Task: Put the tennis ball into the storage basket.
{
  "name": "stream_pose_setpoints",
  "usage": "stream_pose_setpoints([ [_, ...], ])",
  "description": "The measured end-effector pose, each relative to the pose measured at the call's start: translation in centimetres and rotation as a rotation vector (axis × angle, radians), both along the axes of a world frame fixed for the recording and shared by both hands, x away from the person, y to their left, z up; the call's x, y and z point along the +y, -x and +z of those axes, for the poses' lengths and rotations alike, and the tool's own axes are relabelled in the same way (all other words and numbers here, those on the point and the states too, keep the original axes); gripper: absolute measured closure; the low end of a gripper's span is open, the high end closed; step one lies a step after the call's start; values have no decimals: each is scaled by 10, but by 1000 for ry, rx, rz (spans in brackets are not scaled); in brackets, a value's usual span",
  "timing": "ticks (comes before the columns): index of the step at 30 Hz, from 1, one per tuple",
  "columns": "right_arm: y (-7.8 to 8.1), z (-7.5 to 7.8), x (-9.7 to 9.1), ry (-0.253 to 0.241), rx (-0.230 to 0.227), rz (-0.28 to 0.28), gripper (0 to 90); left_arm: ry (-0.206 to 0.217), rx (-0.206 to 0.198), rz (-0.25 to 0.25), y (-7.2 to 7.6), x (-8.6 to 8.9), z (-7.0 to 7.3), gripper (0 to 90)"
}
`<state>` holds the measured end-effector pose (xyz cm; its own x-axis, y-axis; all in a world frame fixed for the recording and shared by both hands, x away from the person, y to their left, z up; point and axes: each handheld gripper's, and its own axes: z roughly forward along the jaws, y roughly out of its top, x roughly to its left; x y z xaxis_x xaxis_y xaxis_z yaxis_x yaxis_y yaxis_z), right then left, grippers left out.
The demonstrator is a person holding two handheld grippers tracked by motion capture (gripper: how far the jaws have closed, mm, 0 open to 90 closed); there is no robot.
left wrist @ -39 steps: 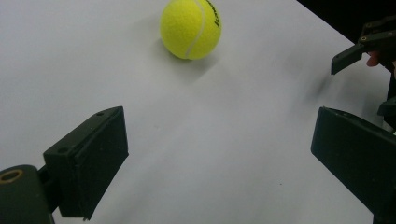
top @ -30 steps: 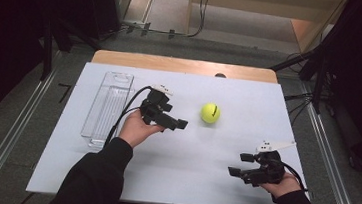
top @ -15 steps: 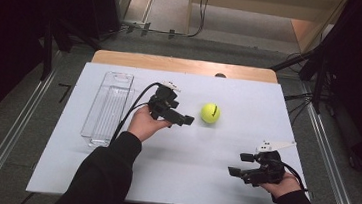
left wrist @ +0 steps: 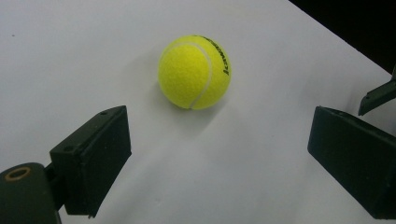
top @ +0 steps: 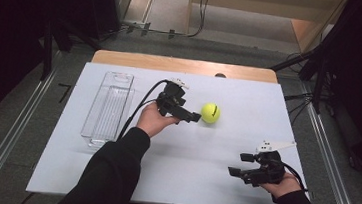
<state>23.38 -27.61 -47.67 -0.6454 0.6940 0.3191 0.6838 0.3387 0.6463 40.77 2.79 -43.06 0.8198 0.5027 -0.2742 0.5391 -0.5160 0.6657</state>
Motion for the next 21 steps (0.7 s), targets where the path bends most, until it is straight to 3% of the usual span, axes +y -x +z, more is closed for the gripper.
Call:
stream_pose_setpoints([
  [21,0,0,1,0,1,7,197,-30,-17,-19,-14,-35,-7,67],
])
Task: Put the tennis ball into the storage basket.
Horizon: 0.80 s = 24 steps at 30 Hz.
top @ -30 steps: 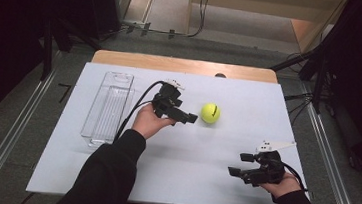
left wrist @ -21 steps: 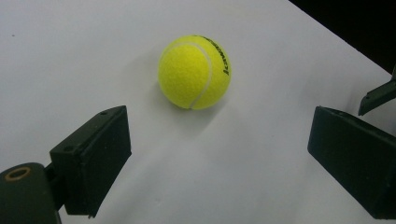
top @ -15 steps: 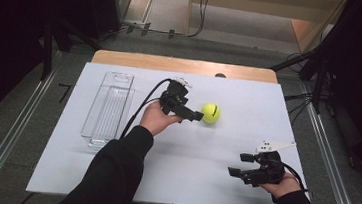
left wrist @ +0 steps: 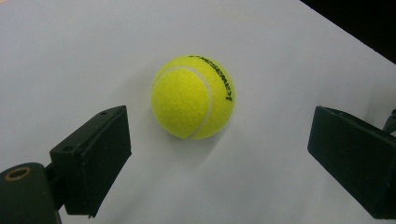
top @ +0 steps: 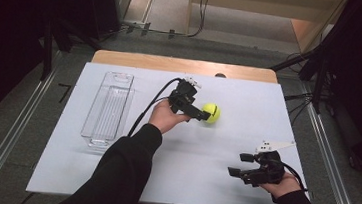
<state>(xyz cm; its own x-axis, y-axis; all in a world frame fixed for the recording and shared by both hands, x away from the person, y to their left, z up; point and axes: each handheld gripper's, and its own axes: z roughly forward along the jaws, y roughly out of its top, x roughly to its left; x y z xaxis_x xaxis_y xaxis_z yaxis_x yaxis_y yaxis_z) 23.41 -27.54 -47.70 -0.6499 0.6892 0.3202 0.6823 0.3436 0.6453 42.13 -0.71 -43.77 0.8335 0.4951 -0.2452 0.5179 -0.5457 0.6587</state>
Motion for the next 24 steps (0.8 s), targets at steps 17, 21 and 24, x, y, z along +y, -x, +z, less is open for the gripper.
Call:
stream_pose_setpoints([
  [17,0,0,0,1,-3,6,196,10,21,3,-18,-24,-4,72],
  [21,0,0,1,1,-4,7,197,-13,6,-1,-22,-31,-5,72],
  [24,-1,0,0,0,-2,6,196,-18,-8,6,-25,-39,-5,72],
])
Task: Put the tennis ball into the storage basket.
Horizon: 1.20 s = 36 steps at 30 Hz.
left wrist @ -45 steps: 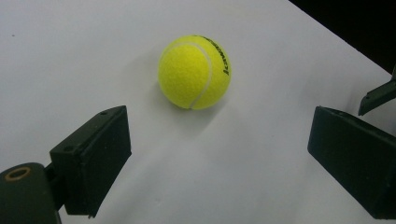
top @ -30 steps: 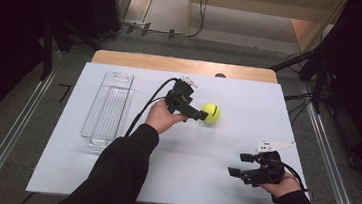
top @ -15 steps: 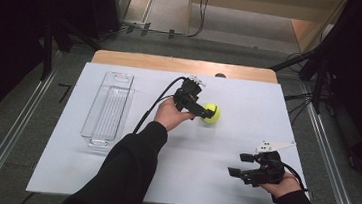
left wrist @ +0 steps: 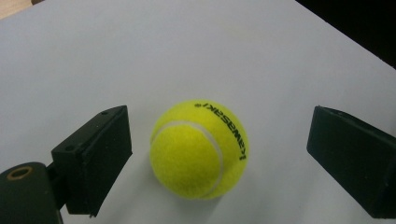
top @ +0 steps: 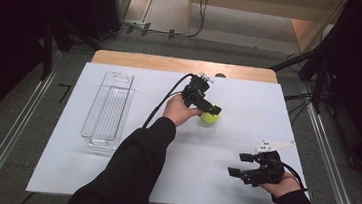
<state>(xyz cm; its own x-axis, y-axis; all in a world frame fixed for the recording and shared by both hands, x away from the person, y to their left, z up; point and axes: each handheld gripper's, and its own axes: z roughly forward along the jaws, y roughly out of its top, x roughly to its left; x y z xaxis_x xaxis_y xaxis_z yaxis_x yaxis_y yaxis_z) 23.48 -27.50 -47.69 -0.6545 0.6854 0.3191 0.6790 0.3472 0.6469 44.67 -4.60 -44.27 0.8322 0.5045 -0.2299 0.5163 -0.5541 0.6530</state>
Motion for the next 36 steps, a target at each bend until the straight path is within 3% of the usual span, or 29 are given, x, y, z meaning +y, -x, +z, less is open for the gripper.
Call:
stream_pose_setpoints([
  [4,0,0,-1,0,-2,1,196,12,-10,12,-3,-4,-3,72],
  [13,0,-2,-4,-2,-1,2,197,-13,-22,26,-4,-9,-13,72],
  [18,0,-2,-5,-8,-3,0,197,3,-6,30,-5,-11,-19,72],
  [36,0,-2,-4,-1,-3,3,197,-12,1,26,-1,-13,-41,74],
])
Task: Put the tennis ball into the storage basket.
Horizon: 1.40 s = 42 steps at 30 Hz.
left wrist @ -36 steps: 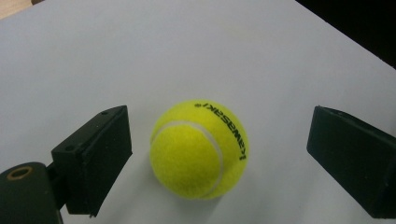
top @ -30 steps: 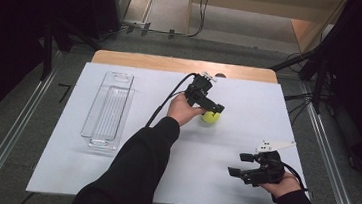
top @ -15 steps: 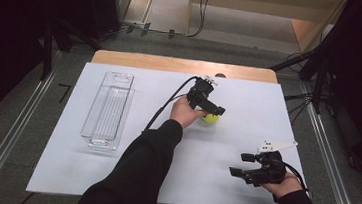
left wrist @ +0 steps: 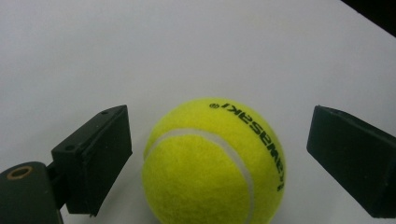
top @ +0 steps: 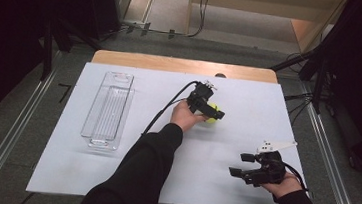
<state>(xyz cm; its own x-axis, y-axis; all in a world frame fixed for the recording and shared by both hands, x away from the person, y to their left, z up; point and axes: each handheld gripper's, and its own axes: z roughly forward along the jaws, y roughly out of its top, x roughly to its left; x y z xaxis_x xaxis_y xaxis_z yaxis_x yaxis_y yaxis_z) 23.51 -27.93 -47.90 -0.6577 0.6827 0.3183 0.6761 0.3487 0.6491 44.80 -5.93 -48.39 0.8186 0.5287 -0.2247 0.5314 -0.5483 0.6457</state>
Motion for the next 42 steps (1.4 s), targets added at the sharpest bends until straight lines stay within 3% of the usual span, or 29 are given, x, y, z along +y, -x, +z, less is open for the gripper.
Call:
stream_pose_setpoints([
  [6,0,0,1,-2,0,2,197,-13,2,3,3,0,-9,93],
  [12,0,0,1,-2,2,1,197,-26,-18,13,6,2,-11,256],
  [15,0,0,1,-2,-1,4,197,-12,10,33,4,3,-11,262],
  [23,0,0,1,-2,-1,3,197,-36,-34,22,8,0,-9,272],
  [28,0,0,1,-2,0,2,197,4,1,12,5,3,-2,272],
  [42,-1,0,0,-2,2,2,197,12,12,0,4,9,15,271],
])
